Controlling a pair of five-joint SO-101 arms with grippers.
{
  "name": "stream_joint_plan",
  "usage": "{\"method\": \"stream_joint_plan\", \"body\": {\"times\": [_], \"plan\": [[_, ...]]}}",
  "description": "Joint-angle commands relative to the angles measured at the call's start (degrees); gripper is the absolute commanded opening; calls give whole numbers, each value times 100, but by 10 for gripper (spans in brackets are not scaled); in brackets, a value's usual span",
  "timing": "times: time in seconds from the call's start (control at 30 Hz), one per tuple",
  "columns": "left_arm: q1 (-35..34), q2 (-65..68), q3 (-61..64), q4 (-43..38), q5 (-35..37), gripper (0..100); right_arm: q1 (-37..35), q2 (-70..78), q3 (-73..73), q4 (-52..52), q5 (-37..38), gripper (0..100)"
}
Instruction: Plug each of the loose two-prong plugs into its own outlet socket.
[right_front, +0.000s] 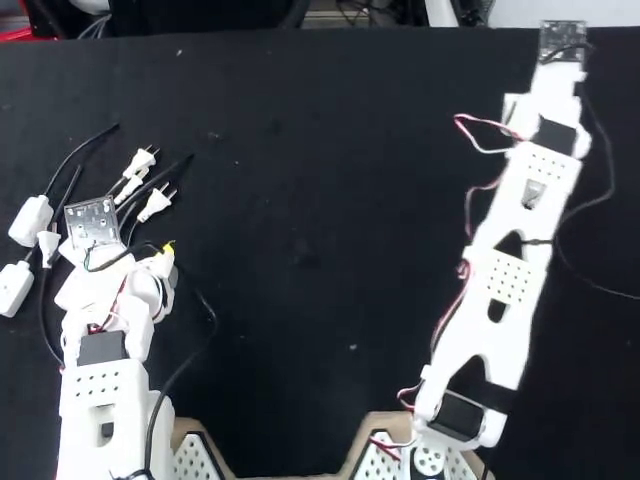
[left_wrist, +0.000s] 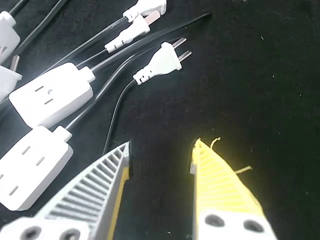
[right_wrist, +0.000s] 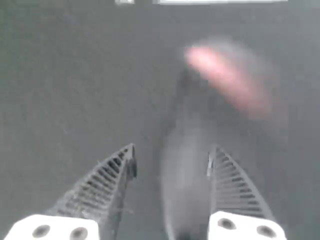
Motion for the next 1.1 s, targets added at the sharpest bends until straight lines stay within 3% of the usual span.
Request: {"method": "stream_joint_plan", "body": {"times": [0.0,0.57,0.9,1.07], "plan": [[13,-88,-22,-62,0,202,220,-681,-321,712,-18,219],[119,-88,48,-88,-9,202,299,-1604,-321,3270,-62,219],[119,-88,48,-88,-9,202,879,-1631,-224,3393,-440,219],[119,-88,48,-88,0,202,844,-1613,259,3402,-440,219]]}}
